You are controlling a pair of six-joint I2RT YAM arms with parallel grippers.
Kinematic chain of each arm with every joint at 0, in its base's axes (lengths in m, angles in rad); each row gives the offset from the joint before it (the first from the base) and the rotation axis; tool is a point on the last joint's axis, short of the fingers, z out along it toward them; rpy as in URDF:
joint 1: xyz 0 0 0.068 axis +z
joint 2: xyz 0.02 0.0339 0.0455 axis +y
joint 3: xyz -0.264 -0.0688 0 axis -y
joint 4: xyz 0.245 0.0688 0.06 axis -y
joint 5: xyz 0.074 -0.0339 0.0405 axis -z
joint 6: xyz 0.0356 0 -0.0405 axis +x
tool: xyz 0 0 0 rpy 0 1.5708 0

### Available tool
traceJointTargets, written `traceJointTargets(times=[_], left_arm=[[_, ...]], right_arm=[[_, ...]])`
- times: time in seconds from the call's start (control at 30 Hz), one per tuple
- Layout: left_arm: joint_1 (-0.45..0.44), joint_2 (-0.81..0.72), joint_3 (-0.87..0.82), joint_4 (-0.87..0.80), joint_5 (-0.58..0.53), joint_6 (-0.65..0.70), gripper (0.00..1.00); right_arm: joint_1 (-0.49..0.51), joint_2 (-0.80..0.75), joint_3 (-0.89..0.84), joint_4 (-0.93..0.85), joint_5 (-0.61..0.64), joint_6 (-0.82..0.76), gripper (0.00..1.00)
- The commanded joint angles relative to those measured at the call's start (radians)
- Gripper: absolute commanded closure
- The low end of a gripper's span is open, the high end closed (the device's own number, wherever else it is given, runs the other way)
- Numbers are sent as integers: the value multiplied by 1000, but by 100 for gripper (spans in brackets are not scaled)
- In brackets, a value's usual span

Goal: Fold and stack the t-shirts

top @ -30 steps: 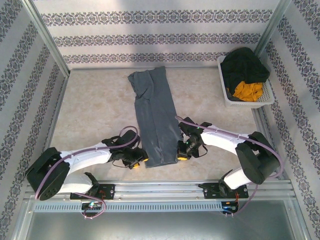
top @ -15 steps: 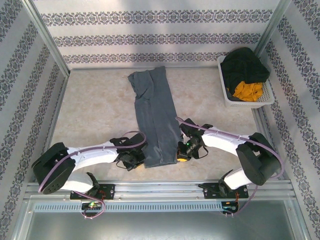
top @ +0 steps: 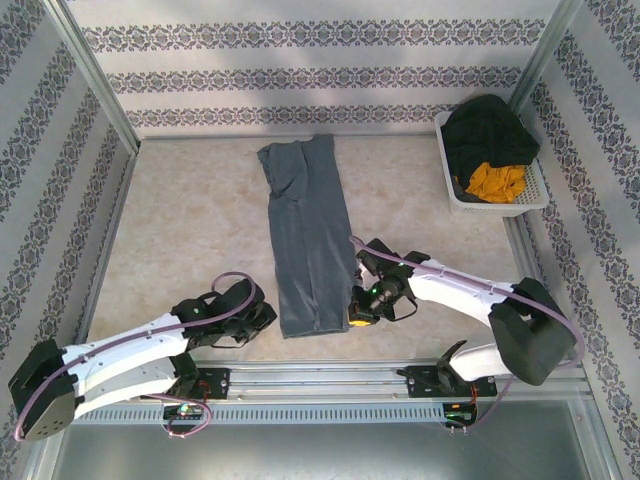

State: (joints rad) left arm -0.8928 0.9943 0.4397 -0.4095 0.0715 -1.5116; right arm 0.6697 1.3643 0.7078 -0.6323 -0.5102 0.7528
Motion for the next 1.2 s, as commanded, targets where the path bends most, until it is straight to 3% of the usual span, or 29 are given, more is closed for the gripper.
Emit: traceJointTargets(times=[0.0, 0.33, 0.63, 0.87, 0.97, 1.17], left_arm=[[-33, 131, 70, 45, 36, -8, 58], [-92, 391, 197, 57, 88, -21, 56], [-119, 431, 235, 89, 77, -27, 71], [-120, 443, 306, 109, 50, -28, 73], [-119, 456, 339, 50, 65, -15, 78], [-120, 419, 320, -70, 39, -11, 100]], right_arm=[[-25, -35, -36, -72, 28, -29, 100], [-39, -19, -43, -53, 30, -30, 100], [-41, -8, -27, -38, 31, -29, 100], [-39, -38, -42, -42, 21, -22, 100], [-39, -46, -49, -43, 24, -16, 100], [-39, -59, -48, -50, 37, -12, 100]])
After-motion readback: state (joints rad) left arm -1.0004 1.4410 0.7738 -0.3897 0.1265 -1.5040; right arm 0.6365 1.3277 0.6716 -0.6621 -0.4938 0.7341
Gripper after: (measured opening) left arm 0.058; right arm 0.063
